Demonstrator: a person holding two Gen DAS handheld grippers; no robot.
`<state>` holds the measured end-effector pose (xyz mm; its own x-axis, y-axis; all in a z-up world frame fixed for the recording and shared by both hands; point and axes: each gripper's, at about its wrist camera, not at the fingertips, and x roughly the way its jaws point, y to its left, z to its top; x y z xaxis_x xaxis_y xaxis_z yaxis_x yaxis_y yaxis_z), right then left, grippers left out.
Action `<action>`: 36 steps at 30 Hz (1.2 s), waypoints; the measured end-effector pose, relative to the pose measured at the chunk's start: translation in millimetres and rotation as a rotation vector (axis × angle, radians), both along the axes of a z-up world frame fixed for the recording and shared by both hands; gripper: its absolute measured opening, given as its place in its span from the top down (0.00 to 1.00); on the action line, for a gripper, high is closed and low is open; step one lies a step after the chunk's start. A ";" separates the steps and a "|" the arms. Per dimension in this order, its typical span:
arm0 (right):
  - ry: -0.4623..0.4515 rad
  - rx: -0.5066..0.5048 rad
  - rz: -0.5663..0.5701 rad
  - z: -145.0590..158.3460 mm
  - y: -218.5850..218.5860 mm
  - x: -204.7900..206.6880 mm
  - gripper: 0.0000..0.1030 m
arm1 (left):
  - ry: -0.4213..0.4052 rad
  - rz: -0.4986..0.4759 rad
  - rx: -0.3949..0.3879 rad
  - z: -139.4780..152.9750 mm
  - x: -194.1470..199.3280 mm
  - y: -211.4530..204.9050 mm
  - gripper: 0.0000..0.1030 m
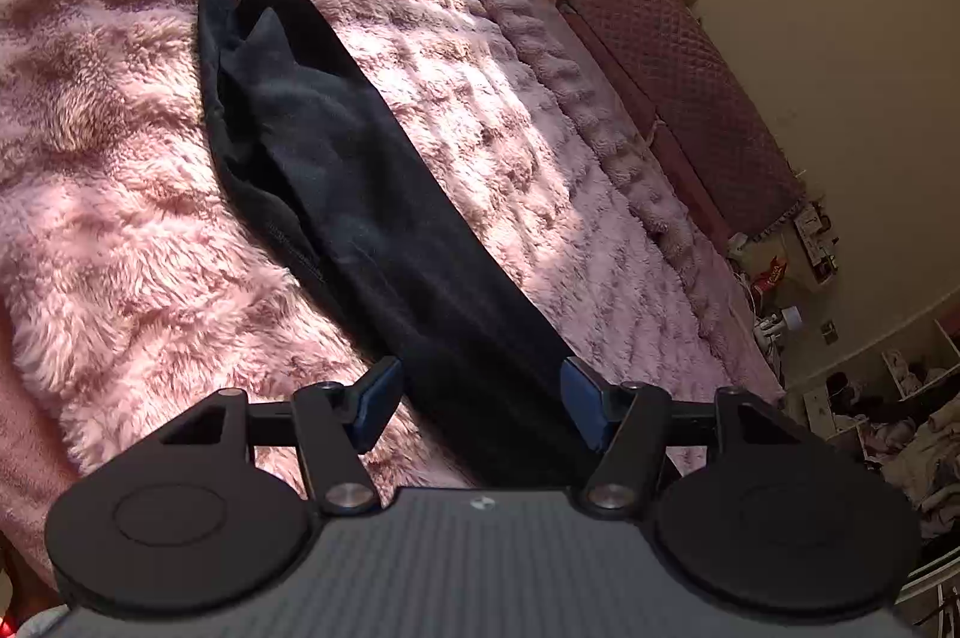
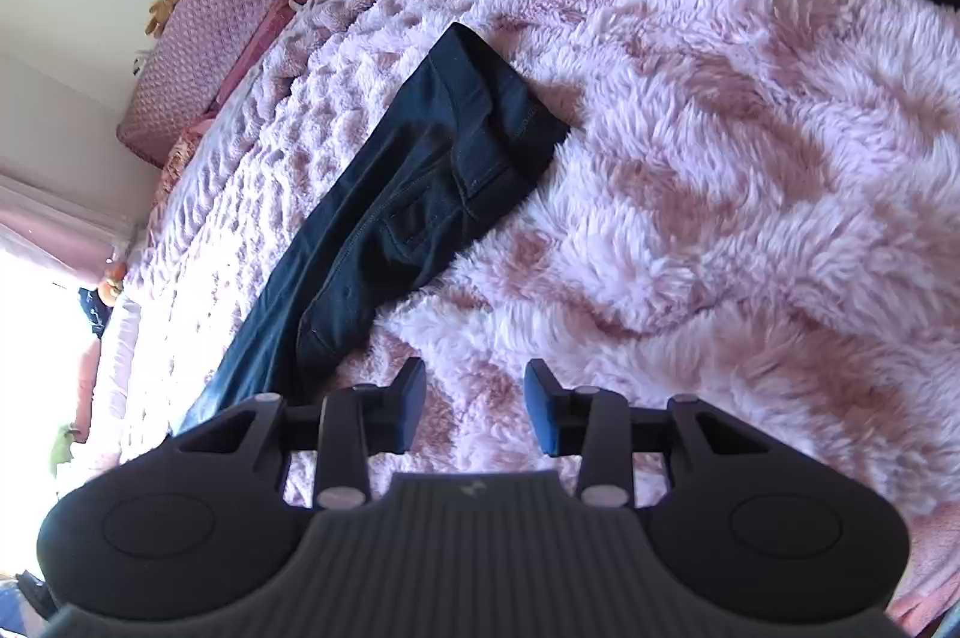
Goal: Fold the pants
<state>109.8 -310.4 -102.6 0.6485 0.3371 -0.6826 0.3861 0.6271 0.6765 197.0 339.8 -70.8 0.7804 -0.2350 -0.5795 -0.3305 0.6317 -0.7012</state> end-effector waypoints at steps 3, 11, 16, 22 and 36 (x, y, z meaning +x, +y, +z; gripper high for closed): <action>-0.039 0.073 -0.025 -13.3 -2.3 2.8 0.67 | 0.048 0.057 -0.121 -44.0 3.8 4.6 0.38; -0.027 0.241 -0.109 -61.8 -32.4 50.7 0.65 | 0.007 0.136 -0.369 -106.5 22.6 24.5 0.39; -0.081 0.345 -0.173 -80.5 -44.7 74.1 0.65 | -0.025 0.135 -0.430 -122.8 42.5 37.1 0.39; -0.078 0.332 -0.216 -90.3 -48.4 102.1 0.67 | -0.050 0.201 -0.526 -145.6 54.3 57.7 0.46; -0.163 0.299 -0.264 -84.9 -47.5 99.0 0.91 | -0.077 0.430 -0.393 -137.6 70.7 110.9 0.94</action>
<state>208.8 -357.9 -187.5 0.8303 0.3128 -0.4612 0.3798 0.2880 0.8791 267.8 450.8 -208.4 0.8897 -0.0736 -0.4506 -0.4381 0.1401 -0.8879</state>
